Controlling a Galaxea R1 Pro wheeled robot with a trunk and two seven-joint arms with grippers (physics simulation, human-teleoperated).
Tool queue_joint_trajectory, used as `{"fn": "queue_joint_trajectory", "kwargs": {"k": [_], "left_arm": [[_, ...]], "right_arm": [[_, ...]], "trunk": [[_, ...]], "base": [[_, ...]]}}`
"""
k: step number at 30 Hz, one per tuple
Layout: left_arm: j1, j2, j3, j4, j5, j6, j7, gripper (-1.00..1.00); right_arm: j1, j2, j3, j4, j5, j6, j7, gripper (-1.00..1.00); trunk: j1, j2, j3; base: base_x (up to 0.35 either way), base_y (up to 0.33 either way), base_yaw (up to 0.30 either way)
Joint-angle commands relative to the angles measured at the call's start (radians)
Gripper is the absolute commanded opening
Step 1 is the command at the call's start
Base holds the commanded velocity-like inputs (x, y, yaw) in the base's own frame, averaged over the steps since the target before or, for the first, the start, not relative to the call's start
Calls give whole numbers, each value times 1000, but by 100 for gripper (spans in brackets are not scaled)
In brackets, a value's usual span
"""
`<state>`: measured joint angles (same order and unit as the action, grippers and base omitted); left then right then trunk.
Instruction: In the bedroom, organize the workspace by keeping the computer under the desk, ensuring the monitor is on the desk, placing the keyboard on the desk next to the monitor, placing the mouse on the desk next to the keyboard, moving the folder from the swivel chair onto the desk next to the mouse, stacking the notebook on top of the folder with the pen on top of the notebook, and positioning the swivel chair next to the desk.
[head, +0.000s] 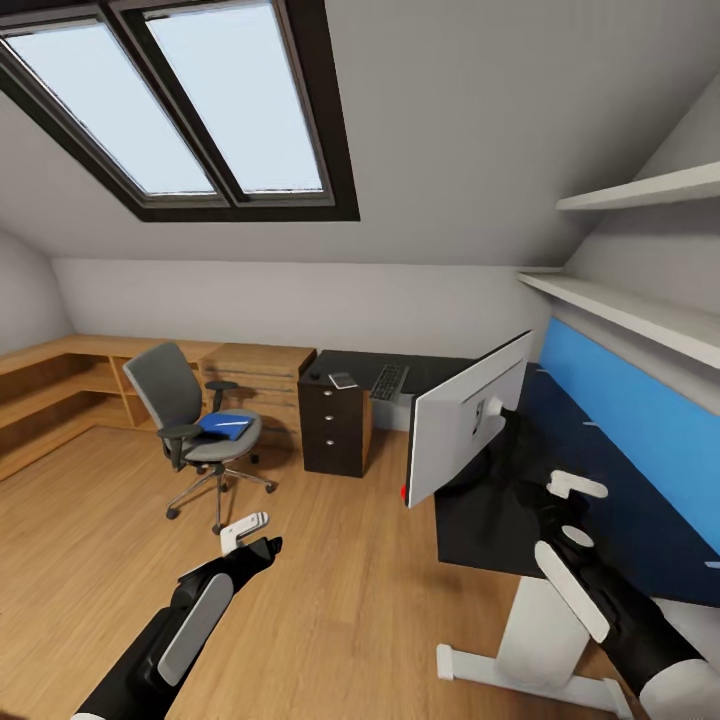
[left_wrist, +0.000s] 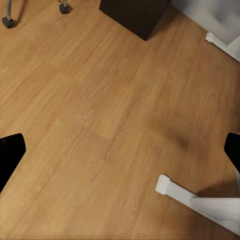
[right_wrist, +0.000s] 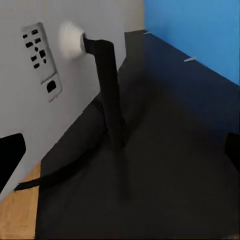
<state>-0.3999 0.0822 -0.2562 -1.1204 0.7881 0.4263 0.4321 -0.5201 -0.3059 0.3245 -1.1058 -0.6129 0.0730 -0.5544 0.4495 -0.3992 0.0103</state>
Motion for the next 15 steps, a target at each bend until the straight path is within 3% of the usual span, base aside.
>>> {"fn": "queue_joint_trajectory", "kwargs": {"k": [1, 2, 6, 8, 9, 11, 15], "left_arm": [[0, 1, -4, -2, 10, 0, 10, 100], [0, 1, -4, -2, 11, 0, 10, 100], [-1, 1, -4, -1, 11, 0, 10, 100], [-1, 1, -5, -1, 11, 0, 10, 100], [-1, 1, -9, -1, 11, 0, 10, 100], [-1, 1, -16, -1, 11, 0, 10, 100], [-1, 1, -27, -1, 11, 0, 10, 100]], "right_arm": [[-2, 5, 2, 24, 6, -2, 10, 100], [-13, 19, 0, 144, 26, -35, 75, 100], [-49, 27, -2, 283, 35, -84, 126, 100], [-89, 36, -2, 392, 39, -130, 157, 100], [-144, 58, -1, 537, 42, -186, 195, 100], [-184, 76, -1, 639, 47, -220, 217, 100], [-228, 89, -1, 743, 64, -253, 238, 100]], "trunk": [[1, -1, 0], [1, -1, 0], [1, -1, 0], [1, -1, 0], [1, -1, 0], [1, -1, 0], [1, -1, 0]], "base": [[0, 0, 0], [0, 0, 0], [0, 0, 0], [0, 0, 0], [0, 0, 0], [0, 0, 0], [0, 0, 0]]}}
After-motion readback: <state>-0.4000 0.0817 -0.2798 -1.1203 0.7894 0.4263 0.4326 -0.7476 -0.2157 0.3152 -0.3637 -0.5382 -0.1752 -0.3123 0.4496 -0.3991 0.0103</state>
